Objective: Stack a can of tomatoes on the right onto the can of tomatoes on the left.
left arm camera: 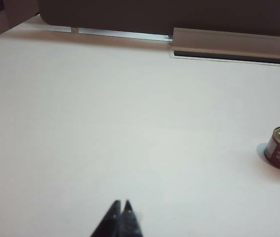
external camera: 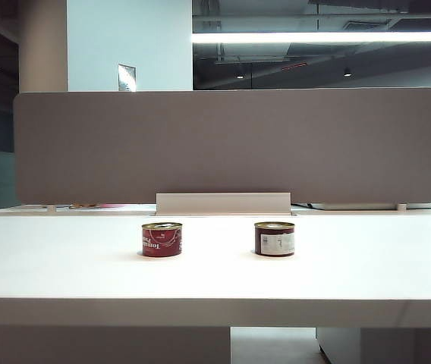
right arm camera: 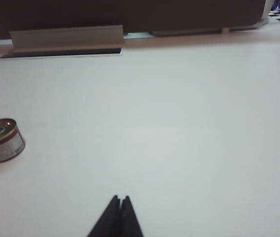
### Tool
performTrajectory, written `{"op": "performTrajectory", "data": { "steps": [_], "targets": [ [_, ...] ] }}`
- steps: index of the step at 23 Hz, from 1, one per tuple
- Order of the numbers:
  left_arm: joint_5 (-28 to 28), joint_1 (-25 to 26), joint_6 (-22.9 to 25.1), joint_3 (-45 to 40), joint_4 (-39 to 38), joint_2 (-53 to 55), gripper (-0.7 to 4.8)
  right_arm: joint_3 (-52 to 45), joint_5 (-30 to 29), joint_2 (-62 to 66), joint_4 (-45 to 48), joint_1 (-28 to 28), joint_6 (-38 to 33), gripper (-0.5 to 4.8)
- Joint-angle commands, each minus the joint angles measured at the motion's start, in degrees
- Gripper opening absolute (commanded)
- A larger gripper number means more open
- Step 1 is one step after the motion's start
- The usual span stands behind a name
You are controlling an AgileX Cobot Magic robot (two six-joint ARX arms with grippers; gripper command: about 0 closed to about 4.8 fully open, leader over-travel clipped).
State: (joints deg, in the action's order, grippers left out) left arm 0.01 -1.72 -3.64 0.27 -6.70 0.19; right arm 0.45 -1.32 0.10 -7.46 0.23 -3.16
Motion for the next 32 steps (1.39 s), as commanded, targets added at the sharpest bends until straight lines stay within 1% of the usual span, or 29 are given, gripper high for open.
{"op": "performTrajectory", "data": {
  "steps": [1,2,3,4,7,14,19,24,28,30,32],
  "targets": [
    [0.22,0.04,0.22,0.24,0.35,0.04,-0.06,0.15,-0.59,-0.04,1.27,0.11,-0.02,-0.01],
    [0.22,0.04,0.22,0.24,0.37,0.04,-0.06,0.15,-1.33,-0.04,1.33,0.09,-0.35,-0.01],
    [0.22,0.04,0.2,0.24,0.35,0.04,-0.06,0.15,-3.65,-0.04,2.19,0.09,-1.86,-0.01],
    [0.22,0.04,0.22,0.24,0.37,0.04,-0.06,0.15,-6.36,-0.04,3.96,0.09,-4.13,-0.01],
    [0.22,0.04,0.22,0.24,0.37,0.04,-0.06,0.37,-10.36,-0.02,9.84,0.11,-7.58,-0.02],
    [0.2,0.04,0.2,0.24,0.37,0.04,-0.06,6.82,-10.36,0.13,2.99,0.11,-7.5,-0.02],
    [0.2,0.04,0.2,0.24,0.37,0.04,-0.06,10.58,-10.36,1.68,0.96,0.11,-7.32,-0.02],
    [0.22,0.04,0.2,0.24,0.37,0.04,-0.06,15.19,-10.45,9.49,0.37,0.11,-7.32,-0.02],
    [0.22,0.04,0.2,0.24,0.37,0.04,-0.06,19.87,-10.51,18.84,0.37,0.11,-7.26,-0.02],
    [0.2,0.04,0.2,0.24,0.37,0.04,-0.06,22.8,-12.24,24.72,0.35,0.13,-6.97,-0.01],
    [0.2,0.04,0.2,0.24,0.37,0.04,-0.06,26.16,-14.1,31.71,0.42,1.11,-4.9,-0.01]
  ]
}}
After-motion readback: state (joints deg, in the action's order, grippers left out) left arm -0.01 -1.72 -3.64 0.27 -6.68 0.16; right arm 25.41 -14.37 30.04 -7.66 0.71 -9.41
